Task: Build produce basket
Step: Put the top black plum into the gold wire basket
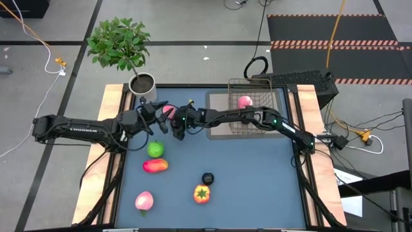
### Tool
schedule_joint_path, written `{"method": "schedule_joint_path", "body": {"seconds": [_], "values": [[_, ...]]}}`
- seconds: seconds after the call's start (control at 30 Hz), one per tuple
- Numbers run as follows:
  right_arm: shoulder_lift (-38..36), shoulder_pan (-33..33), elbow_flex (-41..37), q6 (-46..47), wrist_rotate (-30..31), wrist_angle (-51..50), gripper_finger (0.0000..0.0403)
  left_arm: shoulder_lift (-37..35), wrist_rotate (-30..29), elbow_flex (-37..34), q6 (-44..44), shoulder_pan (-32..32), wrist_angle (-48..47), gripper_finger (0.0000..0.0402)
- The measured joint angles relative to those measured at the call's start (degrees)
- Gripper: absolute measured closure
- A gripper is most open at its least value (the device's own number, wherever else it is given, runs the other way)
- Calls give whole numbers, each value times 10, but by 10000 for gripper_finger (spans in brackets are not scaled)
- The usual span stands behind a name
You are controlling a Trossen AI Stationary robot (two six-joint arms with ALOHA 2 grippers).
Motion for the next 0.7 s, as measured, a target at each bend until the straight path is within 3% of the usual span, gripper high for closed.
{"method": "schedule_joint_path", "body": {"seconds": [0.13,0.47,0.7], "values": [[-2,0,0,-1,1,-8,30,0,0,0,0,0,-6,211],[-3,0,0,-6,1,-13,126,0,0,0,-1,0,-18,211],[-49,7,0,-59,5,-113,123,0,5,0,-20,0,-36,211]]}}
